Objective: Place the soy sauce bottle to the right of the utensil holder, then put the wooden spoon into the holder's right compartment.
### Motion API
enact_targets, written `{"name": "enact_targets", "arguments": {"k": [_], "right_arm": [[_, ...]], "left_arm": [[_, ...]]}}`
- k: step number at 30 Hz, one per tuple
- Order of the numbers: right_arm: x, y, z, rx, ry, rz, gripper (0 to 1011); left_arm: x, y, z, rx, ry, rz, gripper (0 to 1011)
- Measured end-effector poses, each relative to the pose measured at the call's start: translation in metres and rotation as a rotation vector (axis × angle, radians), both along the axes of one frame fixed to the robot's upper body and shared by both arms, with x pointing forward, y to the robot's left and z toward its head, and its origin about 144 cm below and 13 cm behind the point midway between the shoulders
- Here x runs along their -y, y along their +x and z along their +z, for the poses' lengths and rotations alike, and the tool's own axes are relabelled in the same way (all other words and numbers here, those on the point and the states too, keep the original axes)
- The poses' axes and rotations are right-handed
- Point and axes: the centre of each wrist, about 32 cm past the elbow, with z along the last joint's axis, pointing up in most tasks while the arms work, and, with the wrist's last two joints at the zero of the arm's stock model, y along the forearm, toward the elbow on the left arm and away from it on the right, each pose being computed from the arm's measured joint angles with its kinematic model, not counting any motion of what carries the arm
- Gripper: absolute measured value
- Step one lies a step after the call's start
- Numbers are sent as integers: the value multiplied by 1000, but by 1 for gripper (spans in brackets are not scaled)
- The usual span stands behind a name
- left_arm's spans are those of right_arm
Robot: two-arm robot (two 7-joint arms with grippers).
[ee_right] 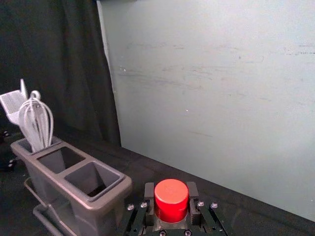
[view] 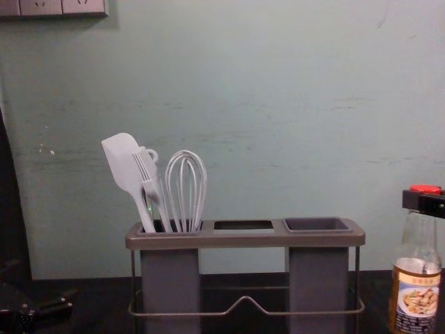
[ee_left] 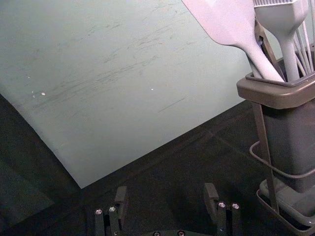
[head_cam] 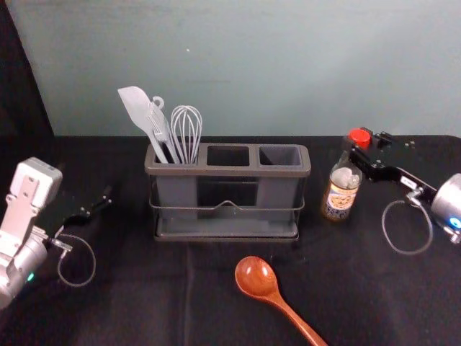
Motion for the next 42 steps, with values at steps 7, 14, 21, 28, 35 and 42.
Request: {"name": "enact_targets", "arguments": {"k": [7, 14, 21, 28, 35, 42], "right_arm": [[-8, 11, -3, -14, 14, 5, 388], [-16, 15, -10, -24, 12, 25, 388], [-18, 16, -15, -18, -15, 34, 388], [-19, 15, -21, -5, -17, 39, 390], [-19, 15, -22, 2, -17, 43, 388], [-18, 15, -24, -1, -22, 43, 390]], "left_arm": [[0, 0, 0, 0, 0, 0, 1011], [0, 0, 0, 0, 0, 0, 1011], [0, 0, 0, 0, 0, 0, 1011], [0, 0, 0, 0, 0, 0, 1011], [0, 0, 0, 0, 0, 0, 1012], [0, 0, 0, 0, 0, 0, 1012]]}}
